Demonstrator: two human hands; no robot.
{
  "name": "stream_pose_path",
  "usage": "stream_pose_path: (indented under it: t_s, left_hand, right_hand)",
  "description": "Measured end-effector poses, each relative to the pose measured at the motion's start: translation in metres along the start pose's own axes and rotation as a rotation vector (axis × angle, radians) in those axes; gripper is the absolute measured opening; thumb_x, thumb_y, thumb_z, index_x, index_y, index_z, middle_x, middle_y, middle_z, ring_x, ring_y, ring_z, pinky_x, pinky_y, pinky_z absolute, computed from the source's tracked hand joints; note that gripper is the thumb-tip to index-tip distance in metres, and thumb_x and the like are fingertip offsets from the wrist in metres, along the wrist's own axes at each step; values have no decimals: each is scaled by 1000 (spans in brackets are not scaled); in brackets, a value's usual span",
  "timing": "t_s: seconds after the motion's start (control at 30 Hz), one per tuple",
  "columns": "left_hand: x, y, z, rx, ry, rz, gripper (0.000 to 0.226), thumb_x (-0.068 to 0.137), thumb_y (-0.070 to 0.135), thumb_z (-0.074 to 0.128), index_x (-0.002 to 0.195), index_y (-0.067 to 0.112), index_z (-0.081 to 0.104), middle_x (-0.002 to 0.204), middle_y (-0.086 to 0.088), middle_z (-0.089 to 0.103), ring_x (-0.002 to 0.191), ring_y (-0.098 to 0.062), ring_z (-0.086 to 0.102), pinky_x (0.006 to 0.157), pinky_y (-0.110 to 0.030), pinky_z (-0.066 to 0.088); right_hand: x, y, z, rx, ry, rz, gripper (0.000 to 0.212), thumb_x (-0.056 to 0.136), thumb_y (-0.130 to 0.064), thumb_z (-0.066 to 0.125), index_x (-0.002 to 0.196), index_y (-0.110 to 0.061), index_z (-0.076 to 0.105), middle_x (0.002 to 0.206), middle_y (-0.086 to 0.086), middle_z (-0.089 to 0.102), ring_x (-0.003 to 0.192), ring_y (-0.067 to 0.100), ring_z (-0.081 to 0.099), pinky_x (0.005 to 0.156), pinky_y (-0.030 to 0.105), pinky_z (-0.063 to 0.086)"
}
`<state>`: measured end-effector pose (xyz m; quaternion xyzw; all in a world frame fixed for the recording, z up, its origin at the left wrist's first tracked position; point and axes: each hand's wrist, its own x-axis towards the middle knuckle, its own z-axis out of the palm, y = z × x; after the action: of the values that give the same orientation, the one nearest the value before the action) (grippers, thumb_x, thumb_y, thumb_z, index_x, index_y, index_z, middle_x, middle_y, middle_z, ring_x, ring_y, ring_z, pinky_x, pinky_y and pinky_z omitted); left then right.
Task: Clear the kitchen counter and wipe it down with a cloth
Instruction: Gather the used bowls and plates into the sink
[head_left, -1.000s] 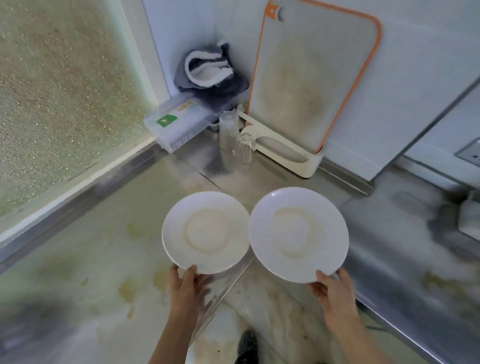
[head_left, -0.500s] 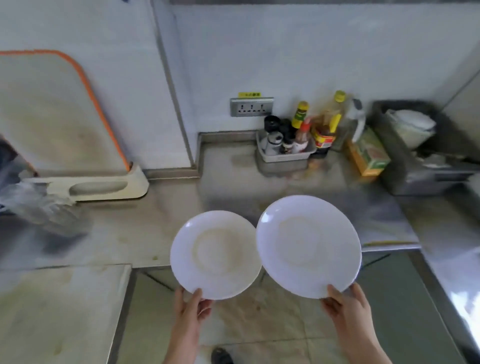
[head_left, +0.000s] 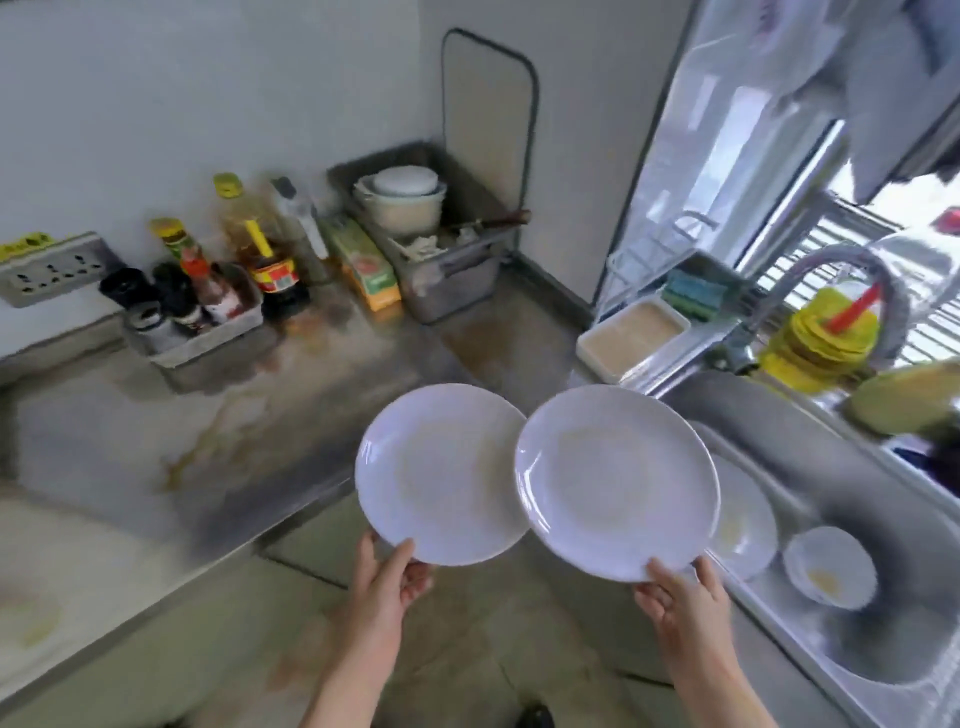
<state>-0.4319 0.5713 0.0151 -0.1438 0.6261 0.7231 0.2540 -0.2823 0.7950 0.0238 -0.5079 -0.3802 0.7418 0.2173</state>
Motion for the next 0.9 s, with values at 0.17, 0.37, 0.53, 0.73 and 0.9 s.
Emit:
stream_pose_path:
  t_s: [0.17,0.37,0.53,0.73,0.9]
  left_hand:
    - [1,-11,75,123,-126,-52,21,91,5,51,97,25,52,84,-7,62,62,-15,58,55,-24,52]
    - [35,-19,134,284,-253,-85,20,90,3,51,105,15,49,85,-9,60,55,-7,60,47,-19,51]
    - [75,-15,172,387,-358,-111,28,90,4,52,113,18,47,93,-9,60,71,-18,55,50,-22,52]
    - [97,-20,201,487,-396,-128,30,92,5,51,120,15,45,107,-6,59,80,-18,58,61,-27,51]
    - [97,-33,211,479,-318,-142,28,93,4,49,118,15,45,104,-3,59,79,-17,57,60,-27,49]
  right_hand:
    - [17,-29,-63,82,165,-16,37,87,7,50,115,-17,48,100,10,59,74,24,55,53,25,53]
    - [38,-30,-110,193,351,23,39,86,6,53,121,-12,50,100,12,57,69,20,52,52,26,46]
    - [63,-26,-127,279,484,57,24,87,4,52,99,-16,52,87,6,56,68,19,52,44,18,50]
    - [109,-27,-146,306,583,112,22,89,6,48,98,-14,49,85,4,53,67,17,50,41,16,49]
    - [149,-26,-156,236,592,192,36,87,9,47,114,-13,47,105,11,53,69,16,52,41,19,49]
